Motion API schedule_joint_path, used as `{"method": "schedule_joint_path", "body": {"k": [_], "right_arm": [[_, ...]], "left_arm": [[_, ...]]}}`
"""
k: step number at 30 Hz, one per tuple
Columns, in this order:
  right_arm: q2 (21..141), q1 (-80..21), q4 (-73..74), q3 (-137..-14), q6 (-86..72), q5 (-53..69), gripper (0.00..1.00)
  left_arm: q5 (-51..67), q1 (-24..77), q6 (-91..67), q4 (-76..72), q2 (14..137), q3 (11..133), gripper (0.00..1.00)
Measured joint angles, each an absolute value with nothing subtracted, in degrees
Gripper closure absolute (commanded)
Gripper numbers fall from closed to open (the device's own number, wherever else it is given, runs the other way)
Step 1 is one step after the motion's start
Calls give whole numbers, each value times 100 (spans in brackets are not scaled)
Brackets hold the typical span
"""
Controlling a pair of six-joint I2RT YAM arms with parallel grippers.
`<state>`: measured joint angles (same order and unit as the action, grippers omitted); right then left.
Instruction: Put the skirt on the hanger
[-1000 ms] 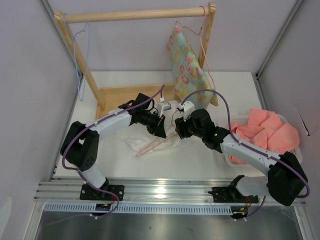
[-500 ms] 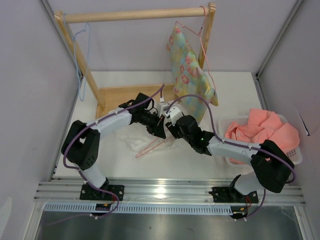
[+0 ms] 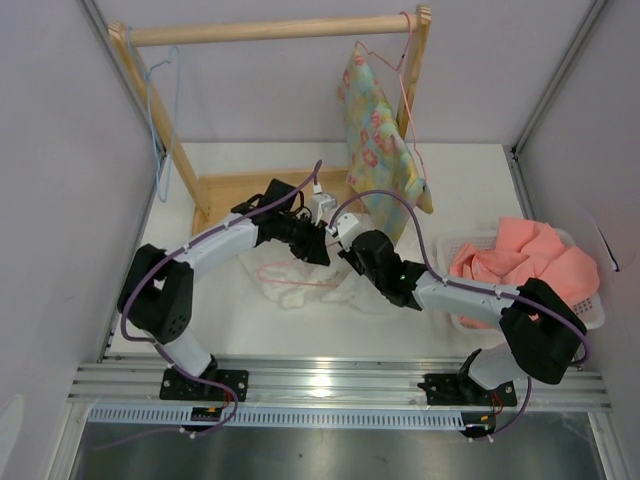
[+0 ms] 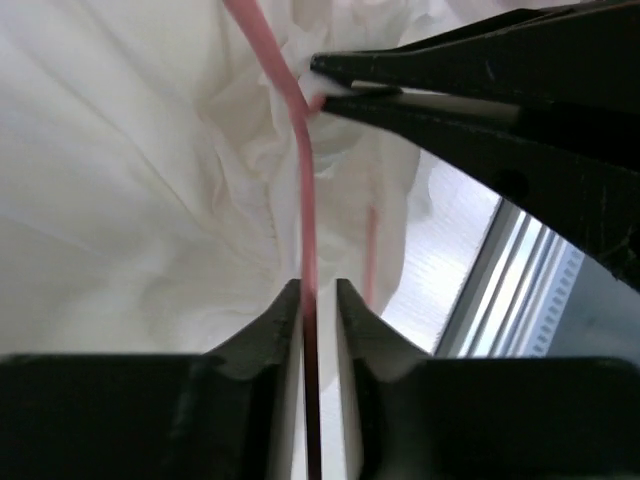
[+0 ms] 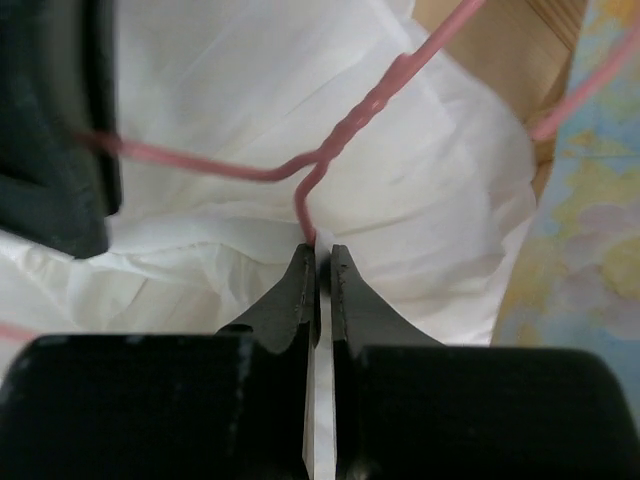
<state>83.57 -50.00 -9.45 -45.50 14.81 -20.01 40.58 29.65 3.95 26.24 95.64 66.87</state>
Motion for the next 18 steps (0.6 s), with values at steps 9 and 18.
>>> {"method": "schedule_joint_path", "body": {"k": [9, 18], "right_arm": [[8005, -4925, -757, -4576, 906, -2202, 100], [7972, -4915, -755, -4510, 701, -2206, 100]], "left_arm": [[3260, 2987, -5, 2611, 8536, 6630, 59], [1925, 2967, -497, 2655, 7863, 6466, 45]]}}
